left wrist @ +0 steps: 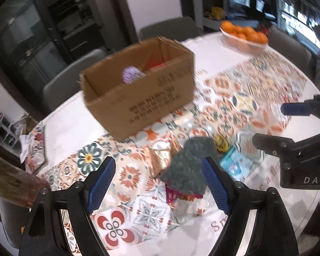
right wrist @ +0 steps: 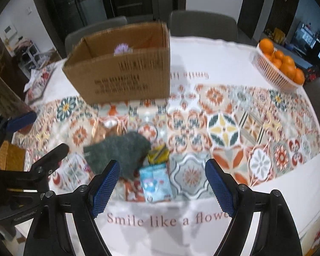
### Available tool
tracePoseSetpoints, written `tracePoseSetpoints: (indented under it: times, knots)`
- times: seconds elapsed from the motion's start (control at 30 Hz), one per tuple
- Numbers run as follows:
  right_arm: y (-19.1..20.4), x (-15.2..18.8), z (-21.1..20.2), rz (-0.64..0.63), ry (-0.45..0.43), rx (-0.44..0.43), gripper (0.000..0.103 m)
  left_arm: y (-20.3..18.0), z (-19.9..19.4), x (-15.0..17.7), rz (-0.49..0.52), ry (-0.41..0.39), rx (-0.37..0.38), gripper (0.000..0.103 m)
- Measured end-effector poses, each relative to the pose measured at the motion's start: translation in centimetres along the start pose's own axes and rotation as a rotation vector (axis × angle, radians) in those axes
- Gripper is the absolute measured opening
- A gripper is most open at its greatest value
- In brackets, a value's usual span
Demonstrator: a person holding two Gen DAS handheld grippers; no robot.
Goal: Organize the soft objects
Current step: 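Lower the left tool onto the green knit glove and close on it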
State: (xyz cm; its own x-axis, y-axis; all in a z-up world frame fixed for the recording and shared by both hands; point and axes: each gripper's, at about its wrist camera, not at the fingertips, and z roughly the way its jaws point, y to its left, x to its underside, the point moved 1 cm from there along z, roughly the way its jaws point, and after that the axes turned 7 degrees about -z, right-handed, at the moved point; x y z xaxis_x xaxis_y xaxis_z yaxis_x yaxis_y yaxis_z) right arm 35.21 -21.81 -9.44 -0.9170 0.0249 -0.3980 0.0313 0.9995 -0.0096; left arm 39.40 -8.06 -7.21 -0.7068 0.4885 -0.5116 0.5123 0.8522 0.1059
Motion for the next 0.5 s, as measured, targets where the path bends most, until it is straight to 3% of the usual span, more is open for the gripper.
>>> tracePoseSetpoints:
  times: [0.2,0.5]
  knots:
    - [0.2,2.5,3.3,-0.001,0.098,-0.015,0.083,-1.0,3.1,1.4,0.064,0.081,0.048,0.083]
    - [0.2,4.7,7.2,0.045,0.201,-0.103,0.083,-1.9,6.8,1.6,0.154,0.165,0.139,0.083]
